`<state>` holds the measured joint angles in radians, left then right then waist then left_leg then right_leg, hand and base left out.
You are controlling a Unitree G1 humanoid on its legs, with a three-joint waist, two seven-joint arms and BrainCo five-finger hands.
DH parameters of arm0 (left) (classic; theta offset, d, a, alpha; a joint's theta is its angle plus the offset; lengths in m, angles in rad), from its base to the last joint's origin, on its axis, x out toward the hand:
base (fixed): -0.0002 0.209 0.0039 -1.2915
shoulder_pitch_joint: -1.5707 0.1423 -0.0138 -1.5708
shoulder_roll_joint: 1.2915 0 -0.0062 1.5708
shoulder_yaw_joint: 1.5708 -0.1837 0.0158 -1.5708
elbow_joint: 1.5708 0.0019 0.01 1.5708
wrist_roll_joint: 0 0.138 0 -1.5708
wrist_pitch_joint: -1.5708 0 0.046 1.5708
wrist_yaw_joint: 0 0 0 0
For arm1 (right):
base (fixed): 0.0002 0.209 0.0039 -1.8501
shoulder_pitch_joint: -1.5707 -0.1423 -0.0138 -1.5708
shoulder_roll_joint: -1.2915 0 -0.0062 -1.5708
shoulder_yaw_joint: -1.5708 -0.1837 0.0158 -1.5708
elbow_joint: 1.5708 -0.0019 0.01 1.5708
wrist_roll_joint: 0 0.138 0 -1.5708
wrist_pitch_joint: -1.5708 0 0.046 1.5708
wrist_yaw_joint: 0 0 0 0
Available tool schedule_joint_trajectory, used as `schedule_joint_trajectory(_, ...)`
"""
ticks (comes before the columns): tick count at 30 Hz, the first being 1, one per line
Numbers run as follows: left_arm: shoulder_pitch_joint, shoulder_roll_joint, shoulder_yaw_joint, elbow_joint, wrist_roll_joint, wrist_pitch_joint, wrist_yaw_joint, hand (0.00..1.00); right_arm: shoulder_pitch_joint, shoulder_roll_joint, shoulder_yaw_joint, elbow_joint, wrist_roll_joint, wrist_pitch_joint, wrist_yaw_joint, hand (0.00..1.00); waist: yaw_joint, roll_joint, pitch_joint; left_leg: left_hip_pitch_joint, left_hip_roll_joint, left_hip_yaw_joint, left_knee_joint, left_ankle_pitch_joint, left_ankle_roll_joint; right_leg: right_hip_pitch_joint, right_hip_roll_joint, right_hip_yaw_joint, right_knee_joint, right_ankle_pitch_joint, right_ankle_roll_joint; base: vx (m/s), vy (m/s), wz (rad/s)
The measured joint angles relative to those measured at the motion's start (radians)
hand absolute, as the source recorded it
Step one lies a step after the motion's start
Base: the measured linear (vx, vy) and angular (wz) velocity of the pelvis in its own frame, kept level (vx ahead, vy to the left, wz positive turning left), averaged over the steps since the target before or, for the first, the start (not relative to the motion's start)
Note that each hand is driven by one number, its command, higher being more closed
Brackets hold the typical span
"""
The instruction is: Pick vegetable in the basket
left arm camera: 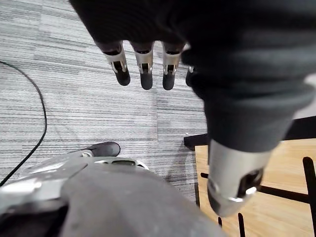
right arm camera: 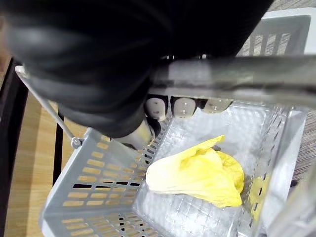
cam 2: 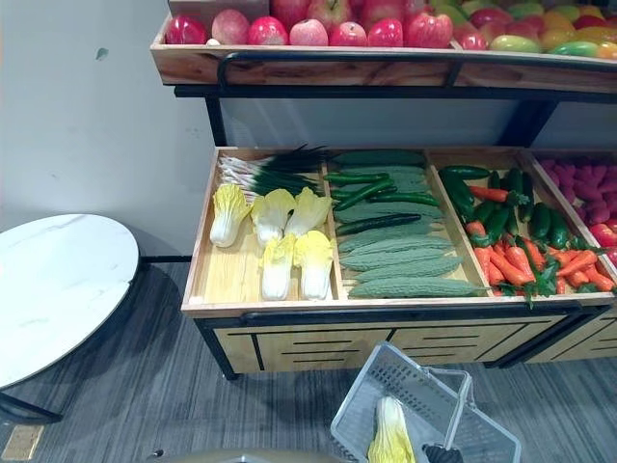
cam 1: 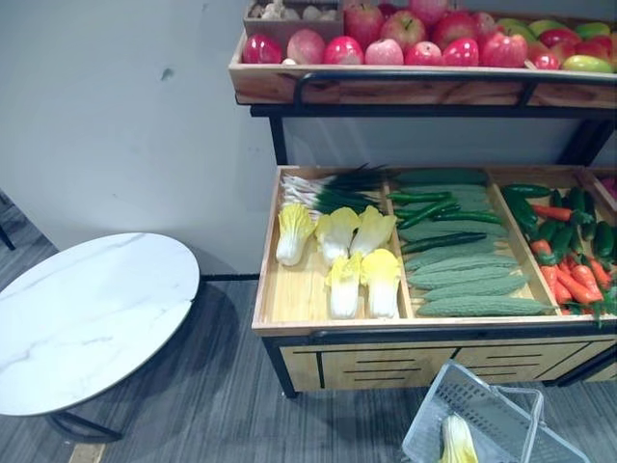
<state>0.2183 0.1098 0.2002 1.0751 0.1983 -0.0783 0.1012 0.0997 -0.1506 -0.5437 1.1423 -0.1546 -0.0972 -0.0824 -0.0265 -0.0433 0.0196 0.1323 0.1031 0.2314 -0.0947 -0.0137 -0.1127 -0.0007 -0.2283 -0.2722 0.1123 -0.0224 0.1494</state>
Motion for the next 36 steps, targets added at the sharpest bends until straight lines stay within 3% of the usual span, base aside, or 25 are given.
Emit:
schedule_joint_trajectory(4, -0.026, 0.027, -0.02, 0.021, 0.011, -0.006, 0.005, 0.0, -0.021, 0.043, 0.002, -0.029, 0.017, -0.014, 0.0, 1.0, 0.001, -0.032, 0.068, 0.032, 0.0, 0.127, -0.006, -0.022, 0.011, -0.076, 0.016, 0.126, 0.057, 0.036, -0.025, -0.08, 0.045, -0.89)
schedule_joint_trajectory(5, -0.035, 0.032, -0.019, 0.023, 0.021, -0.006, 0.006, 0.0, -0.021, 0.048, 0.003, -0.029, 0.019, -0.015, 0.001, 1.0, -0.001, -0.038, 0.07, 0.036, -0.002, 0.164, -0.002, -0.025, 0.014, -0.087, 0.027, 0.132, 0.043, 0.067, -0.041, -0.07, 0.083, -1.28)
schedule_joint_trajectory(7, -0.059, 0.037, -0.028, 0.029, 0.042, -0.006, 0.004, 0.0, -0.028, 0.052, 0.026, -0.036, 0.028, -0.016, 0.002, 1.0, 0.002, -0.018, 0.092, 0.029, 0.027, 0.252, 0.03, -0.032, 0.043, -0.096, 0.08, 0.105, -0.053, 0.212, -0.125, -0.08, 0.061, -1.41)
schedule_joint_trajectory(8, -0.068, 0.028, -0.037, 0.025, 0.062, -0.007, 0.004, 0.0, -0.05, 0.048, 0.04, -0.045, 0.028, -0.017, 0.001, 1.0, 0.005, 0.004, 0.109, 0.019, 0.067, 0.341, 0.043, -0.032, 0.062, -0.119, 0.065, -0.063, 0.064, 0.129, -0.184, -0.14, -0.008, -1.31)
schedule_joint_trajectory(10, -0.081, 0.037, -0.046, 0.009, 0.064, -0.006, 0.004, 0.0, -0.055, 0.029, 0.029, -0.043, 0.032, -0.014, 0.0, 1.0, -0.002, -0.007, 0.123, 0.029, 0.062, 0.404, 0.056, -0.029, 0.059, -0.127, -0.033, -0.263, 0.421, -0.077, -0.19, -0.1, 0.009, -1.18)
schedule_joint_trajectory(11, -0.079, 0.043, -0.046, 0.009, 0.06, -0.005, 0.009, 0.0, -0.049, 0.024, 0.03, -0.025, 0.032, -0.012, 0.0, 1.0, 0.003, -0.009, 0.122, 0.036, 0.066, 0.45, 0.065, -0.029, 0.058, -0.082, -0.079, -0.341, 0.516, -0.114, -0.191, -0.03, 0.01, -1.02)
schedule_joint_trajectory(13, -0.073, 0.04, -0.039, 0.009, 0.059, -0.004, 0.015, 0.0, -0.054, 0.03, 0.031, -0.026, 0.027, -0.015, -0.001, 1.0, 0.005, -0.013, 0.122, 0.047, 0.066, 0.539, 0.08, -0.029, 0.059, -0.028, -0.151, -0.421, 0.552, -0.132, -0.183, 0.02, -0.058, -1.24)
schedule_joint_trajectory(15, -0.076, 0.038, -0.032, 0.009, 0.051, 0.003, 0.029, 0.0, -0.089, 0.03, 0.043, -0.008, 0.025, -0.014, -0.001, 1.0, 0.007, -0.015, 0.124, 0.023, 0.103, 0.641, 0.155, -0.038, 0.064, -0.049, -0.178, -0.482, 0.539, -0.152, -0.163, -0.02, -0.208, -1.73)
schedule_joint_trajectory(17, -0.088, 0.015, 0.006, 0.009, 0.042, 0.003, 0.04, 0.0, -0.11, 0.02, 0.047, 0.002, 0.025, -0.005, -0.003, 1.0, 0.012, 0.0, 0.124, 0.022, 0.15, 0.724, 0.214, -0.051, 0.057, -0.068, -0.102, -0.515, 0.454, -0.15, -0.172, -0.04, -0.321, -1.87)
schedule_joint_trajectory(18, -0.092, -0.02, 0.02, 0.01, 0.041, 0.001, 0.048, 0.0, -0.107, 0.005, 0.08, 0.004, 0.025, -0.001, -0.006, 1.0, 0.018, 0.039, 0.112, 0.029, 0.176, 0.777, 0.202, -0.041, 0.05, -0.069, -0.011, -0.486, 0.324, -0.151, -0.171, -0.04, -0.299, -1.6)
schedule_joint_trajectory(20, -0.126, -0.029, 0.028, 0.011, 0.041, 0.0, 0.053, 0.0, -0.106, -0.008, 0.091, 0.011, 0.026, 0.007, -0.013, 1.0, 0.006, 0.052, 0.111, 0.03, 0.197, 0.836, 0.238, -0.013, 0.037, -0.083, 0.057, -0.417, 0.212, -0.151, -0.171, -0.02, -0.327, -1.53)
schedule_joint_trajectory(23, -0.153, -0.032, 0.027, 0.007, 0.041, -0.002, 0.055, 0.0, -0.083, 0.009, 0.09, 0.011, 0.037, 0.009, -0.024, 1.0, -0.01, 0.036, 0.121, 0.035, 0.223, 0.856, 0.323, 0.018, 0.037, -0.051, 0.088, -0.364, 0.113, -0.151, -0.172, -0.02, -0.234, -0.83)
schedule_joint_trajectory(26, -0.154, -0.05, 0.036, 0.007, 0.039, -0.007, 0.06, 0.0, -0.056, 0.019, 0.138, 0.012, 0.046, 0.002, -0.03, 1.0, -0.029, 0.051, 0.113, 0.064, 0.3, 0.866, 0.459, 0.017, 0.037, -0.021, 0.148, -0.283, 0.041, -0.14, -0.188, -0.05, -0.063, -0.76)
schedule_joint_trajectory(28, -0.155, -0.05, 0.042, -0.003, 0.035, -0.008, 0.064, 0.0, -0.049, 0.02, 0.161, 0.011, 0.046, -0.004, -0.029, 1.0, -0.027, 0.047, 0.121, 0.043, 0.37, 0.786, 0.602, 0.03, 0.057, -0.002, 0.176, -0.223, 0.019, -0.133, -0.2, -0.03, -0.058, -0.88)
schedule_joint_trajectory(30, -0.155, -0.053, 0.04, -0.017, 0.008, -0.012, 0.071, 0.0, -0.06, 0.009, 0.166, 0.012, 0.045, -0.008, -0.029, 1.0, -0.023, 0.026, 0.135, -0.034, 0.28, 0.477, 0.599, -0.09, 0.02, 0.003, 0.165, -0.146, 0.008, -0.126, -0.201, -0.02, 0.001, -1.11)
schedule_joint_trajectory(31, -0.154, -0.057, 0.041, -0.026, -0.001, -0.02, 0.08, 0.0, -0.069, 0.0, 0.185, 0.014, 0.042, -0.014, -0.029, 1.0, -0.011, 0.024, 0.137, -0.076, 0.167, 0.25, 0.549, -0.151, 0.006, 0.001, 0.156, -0.077, 0.0, -0.12, -0.194, -0.02, 0.068, -1.68)
schedule_joint_trajectory(32, -0.147, -0.059, 0.041, -0.041, -0.005, -0.025, 0.09, 0.0, -0.072, -0.015, 0.207, 0.013, 0.035, -0.019, -0.028, 1.0, 0.006, 0.029, 0.139, -0.092, 0.083, 0.09, 0.497, -0.184, 0.005, 0.003, 0.158, -0.006, -0.008, -0.111, -0.181, -0.01, 0.105, -1.75)
schedule_joint_trajectory(34, -0.137, -0.059, 0.044, -0.047, -0.023, -0.033, 0.095, 0.0, -0.079, -0.019, 0.216, 0.013, 0.035, -0.022, -0.023, 1.0, 0.007, 0.035, 0.141, -0.126, 0.023, -0.069, 0.438, -0.194, 0.001, -0.001, 0.166, 0.068, -0.011, -0.105, -0.164, 0.0, 0.122, -1.37)
schedule_joint_trajectory(36, -0.135, -0.059, 0.05, -0.049, -0.027, -0.046, 0.094, 0.0, -0.072, -0.023, 0.216, 0.015, 0.036, -0.023, -0.022, 1.0, 0.006, 0.045, 0.143, -0.166, 0.017, -0.167, 0.382, -0.192, 0.0, -0.005, 0.179, 0.131, -0.022, -0.094, -0.146, 0.02, 0.17, -1.21)
